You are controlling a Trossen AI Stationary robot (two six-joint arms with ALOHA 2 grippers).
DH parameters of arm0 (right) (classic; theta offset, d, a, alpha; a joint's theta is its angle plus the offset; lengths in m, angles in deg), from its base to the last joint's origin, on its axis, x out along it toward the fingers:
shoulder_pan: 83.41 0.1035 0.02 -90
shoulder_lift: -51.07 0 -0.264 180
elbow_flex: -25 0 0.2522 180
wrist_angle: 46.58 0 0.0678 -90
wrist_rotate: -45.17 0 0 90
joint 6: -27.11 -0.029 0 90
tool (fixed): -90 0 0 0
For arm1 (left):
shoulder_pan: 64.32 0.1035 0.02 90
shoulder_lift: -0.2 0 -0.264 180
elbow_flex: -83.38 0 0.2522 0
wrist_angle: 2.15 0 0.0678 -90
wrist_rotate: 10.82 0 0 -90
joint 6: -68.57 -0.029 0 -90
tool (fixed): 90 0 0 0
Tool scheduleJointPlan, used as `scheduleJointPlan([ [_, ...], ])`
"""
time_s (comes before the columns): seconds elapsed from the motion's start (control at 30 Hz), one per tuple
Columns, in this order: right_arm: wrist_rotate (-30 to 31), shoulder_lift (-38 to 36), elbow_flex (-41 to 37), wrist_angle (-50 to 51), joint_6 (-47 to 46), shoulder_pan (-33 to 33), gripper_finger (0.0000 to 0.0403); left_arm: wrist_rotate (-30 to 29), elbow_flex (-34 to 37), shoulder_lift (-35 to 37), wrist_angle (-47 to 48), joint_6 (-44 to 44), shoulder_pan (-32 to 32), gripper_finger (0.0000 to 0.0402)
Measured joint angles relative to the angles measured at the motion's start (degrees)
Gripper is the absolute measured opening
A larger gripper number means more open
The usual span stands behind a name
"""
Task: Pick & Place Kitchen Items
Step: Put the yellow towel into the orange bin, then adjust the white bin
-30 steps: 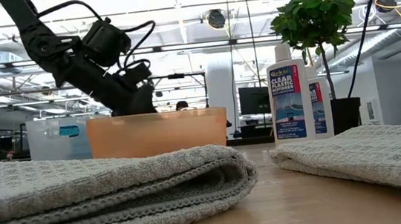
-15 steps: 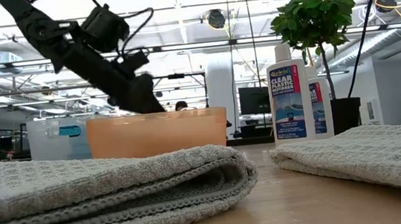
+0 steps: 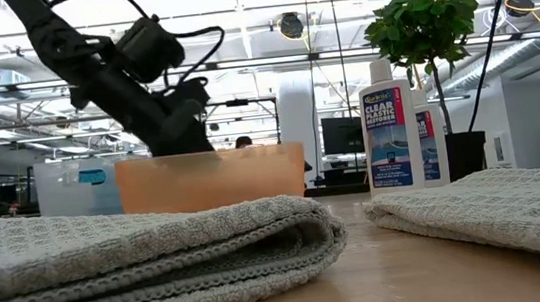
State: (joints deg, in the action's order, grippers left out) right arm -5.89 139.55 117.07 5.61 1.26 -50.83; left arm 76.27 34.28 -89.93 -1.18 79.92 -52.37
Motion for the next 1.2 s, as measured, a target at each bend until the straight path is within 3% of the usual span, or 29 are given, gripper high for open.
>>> scheduleJointPlan([
  [0.17, 0.0, 0.0, 0.0, -0.1, 0.0, 0.0, 0.0002, -6.8, 0.2, -4.4, 0.1, -0.5, -1.2, 0.0248],
  [0.47, 0.1, 0.0, 0.0, -0.1, 0.6, 0.0, 0.0002, -6.0, 0.3, -0.5, -1.8, -0.9, -1.1, 0.0241],
  [0.7, 0.0, 0.0, 0.0, -0.1, 0.6, 0.0, 0.0002, -5.9, 0.3, 10.0, 2.1, -0.7, -1.1, 0.0241],
  [0.93, 0.0, 0.0, 0.0, -0.1, 0.6, 0.0, 0.0001, -6.8, 0.3, 25.3, 16.4, -0.7, -1.1, 0.0241],
  [1.03, 0.0, 0.0, 0.0, 0.0, 0.4, 0.0, 0.0002, -13.1, 0.2, 30.4, 26.2, 2.2, -1.2, 0.0241],
  [1.2, 0.0, 0.0, 0.0, -0.1, 0.4, 0.0, 0.0001, -32.5, 0.2, 38.3, 46.5, 16.4, -1.1, 0.0241],
])
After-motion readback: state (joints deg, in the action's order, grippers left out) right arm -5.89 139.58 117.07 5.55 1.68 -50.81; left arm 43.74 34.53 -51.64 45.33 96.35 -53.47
